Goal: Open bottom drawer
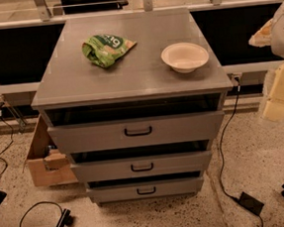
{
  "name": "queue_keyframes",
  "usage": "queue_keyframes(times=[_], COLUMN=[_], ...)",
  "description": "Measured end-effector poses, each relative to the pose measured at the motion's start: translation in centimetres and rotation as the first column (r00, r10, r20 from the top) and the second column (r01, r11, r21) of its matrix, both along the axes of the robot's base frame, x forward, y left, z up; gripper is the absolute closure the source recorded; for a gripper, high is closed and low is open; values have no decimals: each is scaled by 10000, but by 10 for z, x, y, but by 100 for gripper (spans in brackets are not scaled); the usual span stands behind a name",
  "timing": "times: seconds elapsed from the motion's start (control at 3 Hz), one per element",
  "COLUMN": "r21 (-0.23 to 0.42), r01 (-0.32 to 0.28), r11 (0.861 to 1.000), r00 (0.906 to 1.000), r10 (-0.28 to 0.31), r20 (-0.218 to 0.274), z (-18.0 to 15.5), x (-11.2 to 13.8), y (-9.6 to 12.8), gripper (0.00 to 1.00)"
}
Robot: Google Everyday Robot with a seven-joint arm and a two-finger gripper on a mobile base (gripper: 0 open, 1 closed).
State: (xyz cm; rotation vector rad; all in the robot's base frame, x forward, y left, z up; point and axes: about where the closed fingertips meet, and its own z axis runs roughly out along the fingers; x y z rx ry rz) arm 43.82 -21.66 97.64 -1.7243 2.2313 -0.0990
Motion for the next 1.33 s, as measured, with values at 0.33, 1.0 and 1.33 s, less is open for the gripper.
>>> queue_keyframes(times=[0.33, 1.0, 1.33], r21=[0, -326, -717], r01=[0, -351, -557], r11=[10000, 9989, 9959], r00=[10000, 9969, 9963], r10=[0, 327, 507], r20=[0, -719, -699], z=[0, -68, -125], x=[0, -6, -14], y=[0, 18, 28], gripper=[0, 0, 0])
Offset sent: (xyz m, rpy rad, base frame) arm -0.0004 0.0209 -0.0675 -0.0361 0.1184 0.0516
